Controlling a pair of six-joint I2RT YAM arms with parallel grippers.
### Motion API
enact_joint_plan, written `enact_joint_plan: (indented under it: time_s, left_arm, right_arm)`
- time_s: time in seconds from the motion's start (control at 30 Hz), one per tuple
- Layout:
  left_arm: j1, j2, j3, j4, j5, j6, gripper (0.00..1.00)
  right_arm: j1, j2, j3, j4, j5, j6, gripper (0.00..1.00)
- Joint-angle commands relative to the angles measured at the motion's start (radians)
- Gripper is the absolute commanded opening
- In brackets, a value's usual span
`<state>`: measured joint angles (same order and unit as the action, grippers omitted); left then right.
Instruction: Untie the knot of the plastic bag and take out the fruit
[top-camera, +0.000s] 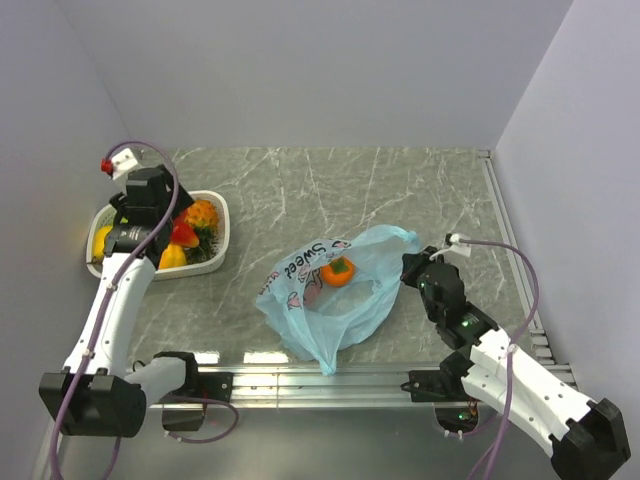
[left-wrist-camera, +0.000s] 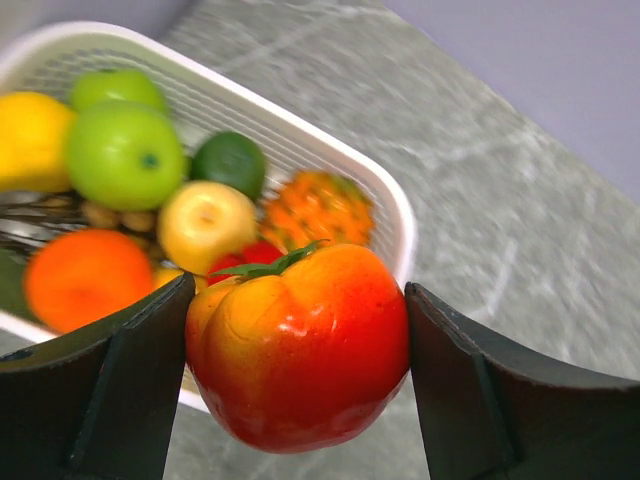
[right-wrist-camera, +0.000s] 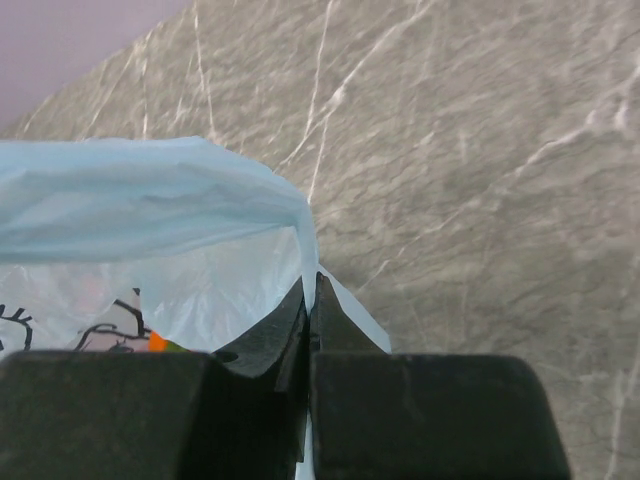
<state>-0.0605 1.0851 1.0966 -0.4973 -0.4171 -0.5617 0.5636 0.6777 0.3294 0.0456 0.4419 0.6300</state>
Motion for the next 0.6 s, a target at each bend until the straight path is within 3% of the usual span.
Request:
enact_joint_plan:
  time_s: [0.0,0.17,0.43,0.57]
  left_arm:
    - [0.059,0.036,0.037,0.051,-0.081,0.002,0.24]
    - [0.142,0.056,-0.003,0.114,-0.124,0.0,0.26]
    - [0.192,0.185,0.16,0.08,-0.115,-0.033,0.28]
    - [0.217,0.151,0.05,0.14,-0.172,-0.024,0.28]
  right_arm:
    - [-0.007,-0.053,-0.01,-0.027,0.087,-0.021,0.0]
    - [-0.005,-0.072,-0.015,-0.038,0.063,-0.026,0.0]
    - [-0.005,-0.072,-0.006,-0.065,0.018,-0.039,0.0]
    - [-0.005,-0.092,0.017,-0.104,0.023,-0.042,0.0]
